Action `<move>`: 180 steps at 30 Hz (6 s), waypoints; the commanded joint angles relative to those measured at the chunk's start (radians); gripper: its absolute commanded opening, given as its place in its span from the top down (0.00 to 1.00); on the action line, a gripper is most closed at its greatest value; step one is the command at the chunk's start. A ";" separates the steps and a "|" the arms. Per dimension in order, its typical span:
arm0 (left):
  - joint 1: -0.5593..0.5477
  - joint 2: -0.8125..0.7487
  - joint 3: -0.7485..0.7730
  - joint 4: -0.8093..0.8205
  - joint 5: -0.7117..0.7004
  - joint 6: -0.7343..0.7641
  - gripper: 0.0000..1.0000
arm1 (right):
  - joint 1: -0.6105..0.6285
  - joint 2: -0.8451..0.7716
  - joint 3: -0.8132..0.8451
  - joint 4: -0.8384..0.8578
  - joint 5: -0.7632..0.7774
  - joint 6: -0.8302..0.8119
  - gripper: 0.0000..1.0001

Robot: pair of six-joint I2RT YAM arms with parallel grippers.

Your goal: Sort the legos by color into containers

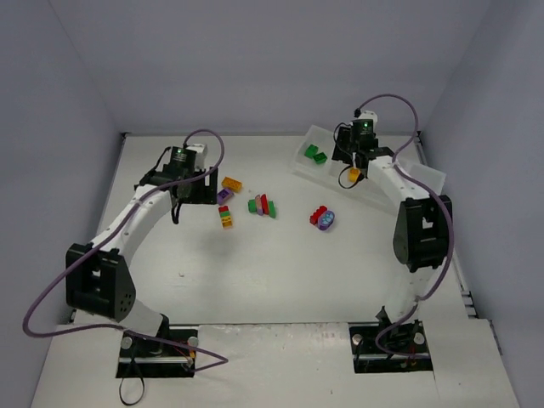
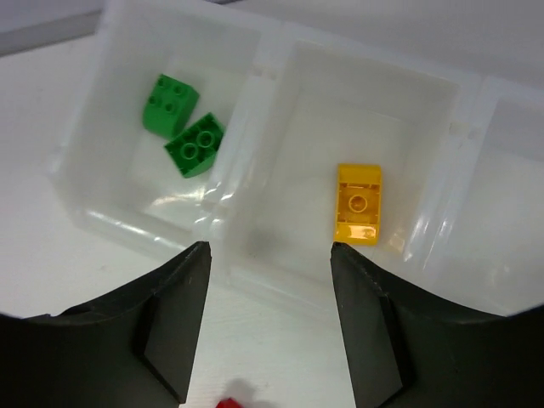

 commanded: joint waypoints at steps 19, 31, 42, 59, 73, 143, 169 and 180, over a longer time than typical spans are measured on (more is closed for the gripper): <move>0.016 0.595 0.385 0.169 0.204 0.326 0.47 | 0.151 -0.481 -0.299 0.037 -0.222 0.026 0.42; 0.015 0.332 0.163 0.336 0.312 0.417 0.97 | 0.172 -0.490 -0.256 0.026 -0.378 0.047 0.42; -0.131 0.006 -0.009 0.547 0.437 0.564 0.97 | 0.232 -0.377 -0.113 0.040 -0.572 0.217 0.41; -0.243 0.000 0.043 0.547 0.472 0.567 0.97 | 0.309 -0.329 -0.090 0.106 -0.646 0.267 0.42; -0.280 0.008 0.060 0.617 0.475 0.549 0.97 | 0.324 -0.311 -0.128 0.107 -0.664 0.250 0.47; -0.039 0.629 0.531 0.126 0.067 0.286 0.14 | -0.103 -0.501 -0.274 -0.097 -0.017 0.190 0.38; -0.039 0.700 0.559 0.139 0.148 0.364 0.67 | -0.032 -0.518 -0.309 -0.097 -0.130 0.136 0.38; -0.083 0.272 0.215 0.482 0.452 0.519 0.79 | 0.066 -0.394 -0.123 -0.095 -0.504 0.119 0.39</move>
